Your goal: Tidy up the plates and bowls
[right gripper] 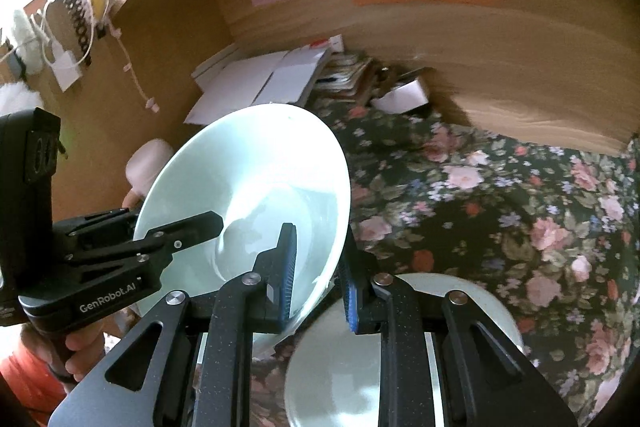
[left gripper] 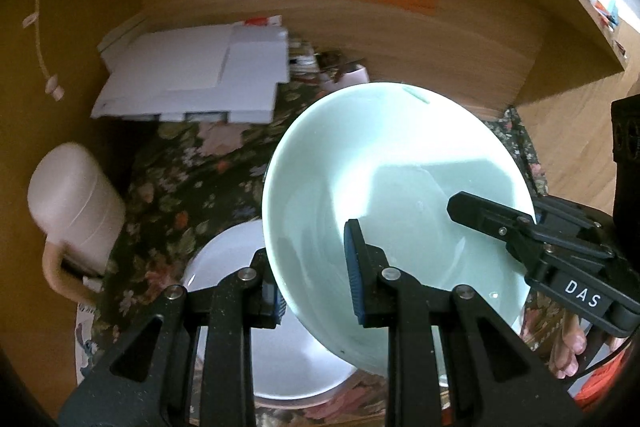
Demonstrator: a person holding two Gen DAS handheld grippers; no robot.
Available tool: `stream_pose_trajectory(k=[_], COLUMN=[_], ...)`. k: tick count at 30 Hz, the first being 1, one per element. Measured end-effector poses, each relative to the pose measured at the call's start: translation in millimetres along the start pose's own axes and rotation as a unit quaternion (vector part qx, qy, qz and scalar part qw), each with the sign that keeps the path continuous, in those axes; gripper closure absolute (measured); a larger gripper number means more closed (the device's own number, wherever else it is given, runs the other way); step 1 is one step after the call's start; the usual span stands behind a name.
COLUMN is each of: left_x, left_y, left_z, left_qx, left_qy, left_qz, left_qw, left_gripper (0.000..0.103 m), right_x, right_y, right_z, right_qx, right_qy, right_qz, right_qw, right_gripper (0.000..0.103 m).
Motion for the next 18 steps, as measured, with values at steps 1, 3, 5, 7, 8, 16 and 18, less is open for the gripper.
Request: stream_pose_trajectory(k=[1,3,5,7,8,16,18], left_x=[1.0,4.3,6.1,7.5,8.9,7.0,4.3], left_y=[1.6,4.9,8.6,11.9,14.1,30.2,33.8], left_z=[-3.6,-10.6,-17.6,-23.4,-27.1,-42.8,-44.7], left_qx=[0.003,0.008,0.012,0.017,0.019,0.03,0.031], left_qy=[-0.002,-0.008,-0.014,-0.017,-0.019,-0.029,-0.031], left_qz=[-0.001,-0.002,-0.003,-0.005,-0.007,-0.023,-0.028], left_qw=[1.0,0.9999,0.9998,0.9997,0.9996,0.9989,0.9986], left_gripper=[0.078,0.078,0.078,0.078,0.078,0.078,0.078], right_x=[-2.5,-7.5,-12.2,-16.9,-19.1,-37.8,-42.0], right_y=[1.3,4.3,7.7,10.1,11.9,26.4,30.5], right_z=[-3.3,-8.8,-13.7,-17.1,-18.7,-23.9,-23.4], right_qx=[0.001,0.003,0.003,0.005,0.005,0.001,-0.002], right_qy=[-0.003,-0.009,-0.016,-0.02,-0.022,-0.029,-0.031], right_qz=[-0.003,-0.009,-0.016,-0.022,-0.026,-0.054,-0.061], right_qw=[1.0,1.0,1.0,1.0,0.999,0.998,0.998], right_gripper=[0.084,0.084,0.084,0.084,0.084,0.084,0.084])
Point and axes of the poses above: each gripper's, at about its wrist camera, not at the fingertips, and x roughly against the way its jaws point, z to its right, y to its underside, the point moved 1 cm from there along -x, roughly the way its jaws point, and after that the axes turned 13 degrees about z, right-handed, at the moved point
